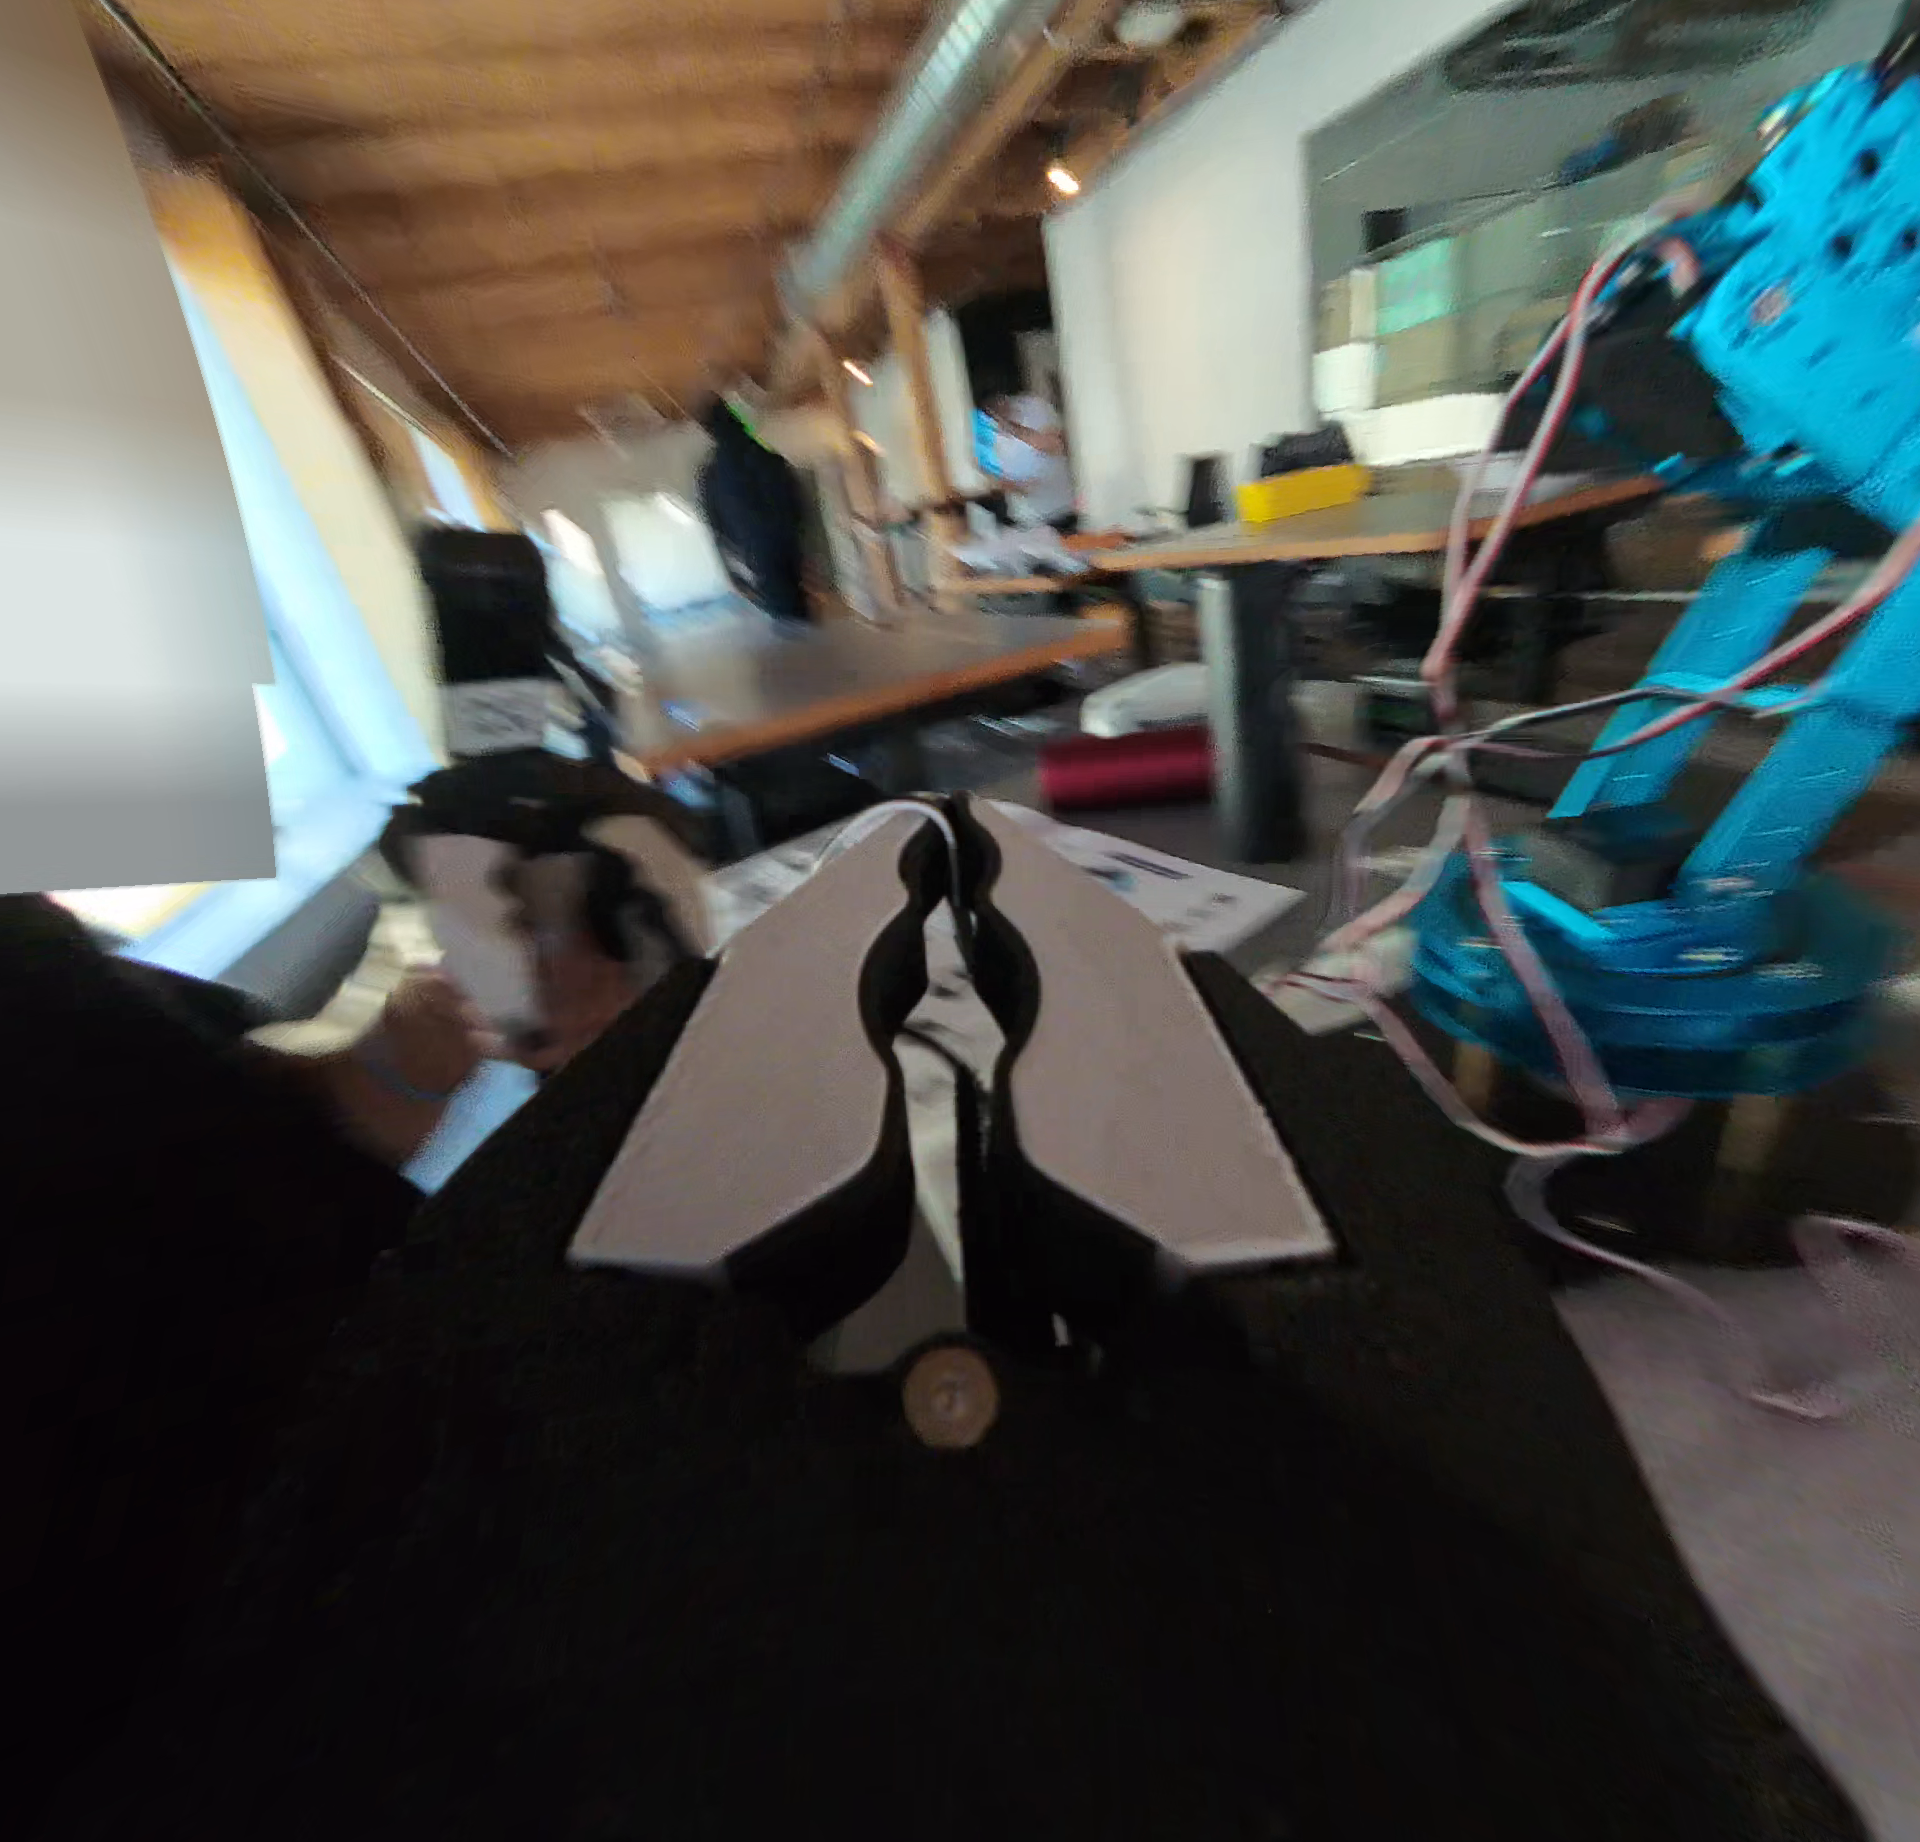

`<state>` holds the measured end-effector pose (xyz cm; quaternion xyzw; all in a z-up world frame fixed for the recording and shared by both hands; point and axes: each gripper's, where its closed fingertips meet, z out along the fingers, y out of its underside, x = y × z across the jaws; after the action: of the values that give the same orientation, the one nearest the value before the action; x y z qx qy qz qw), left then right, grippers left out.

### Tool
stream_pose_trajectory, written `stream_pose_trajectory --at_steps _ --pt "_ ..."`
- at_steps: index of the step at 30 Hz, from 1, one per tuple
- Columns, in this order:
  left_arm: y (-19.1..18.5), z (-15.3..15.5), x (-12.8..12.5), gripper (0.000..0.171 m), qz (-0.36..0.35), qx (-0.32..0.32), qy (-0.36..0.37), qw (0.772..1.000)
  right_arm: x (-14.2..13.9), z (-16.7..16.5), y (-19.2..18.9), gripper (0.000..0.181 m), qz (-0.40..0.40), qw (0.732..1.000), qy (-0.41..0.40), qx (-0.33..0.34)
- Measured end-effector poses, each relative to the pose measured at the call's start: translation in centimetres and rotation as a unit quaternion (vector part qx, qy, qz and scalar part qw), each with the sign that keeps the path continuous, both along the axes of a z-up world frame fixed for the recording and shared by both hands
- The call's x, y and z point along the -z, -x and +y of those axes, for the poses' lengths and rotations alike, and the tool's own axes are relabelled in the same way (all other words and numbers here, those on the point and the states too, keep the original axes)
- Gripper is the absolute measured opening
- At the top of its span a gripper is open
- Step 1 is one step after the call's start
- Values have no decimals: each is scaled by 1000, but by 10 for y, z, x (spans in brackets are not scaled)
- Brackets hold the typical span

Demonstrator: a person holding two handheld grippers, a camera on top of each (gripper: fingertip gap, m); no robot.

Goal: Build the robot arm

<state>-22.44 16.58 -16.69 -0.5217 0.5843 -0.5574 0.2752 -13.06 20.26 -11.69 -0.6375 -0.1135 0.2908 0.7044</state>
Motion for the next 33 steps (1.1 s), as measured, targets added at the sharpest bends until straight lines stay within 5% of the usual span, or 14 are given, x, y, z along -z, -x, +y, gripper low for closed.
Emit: stream_pose_trajectory --at_steps 4,9,17,20,27,33 --pt "-28 32 -22 33 -29 -23 0 999 -13 -5 5 0 184 975 -10 -123" --pt "-52 28 -32 23 -60 1 37 998 -17 1 24 0 256 947 2 -192" --pt "-63 23 -27 21 -62 12 81 995 -11 14 56 0 219 955 21 -199" --pt "-63 21 -26 4 -79 14 74 994 -9 15 57 0 203 961 19 -186" --pt "-66 21 -28 8 -93 15 87 992 -2 19 52 0 199 965 27 -170" --pt "-63 26 -23 1 -76 22 30 996 9 17 48 0 106 982 45 -152"
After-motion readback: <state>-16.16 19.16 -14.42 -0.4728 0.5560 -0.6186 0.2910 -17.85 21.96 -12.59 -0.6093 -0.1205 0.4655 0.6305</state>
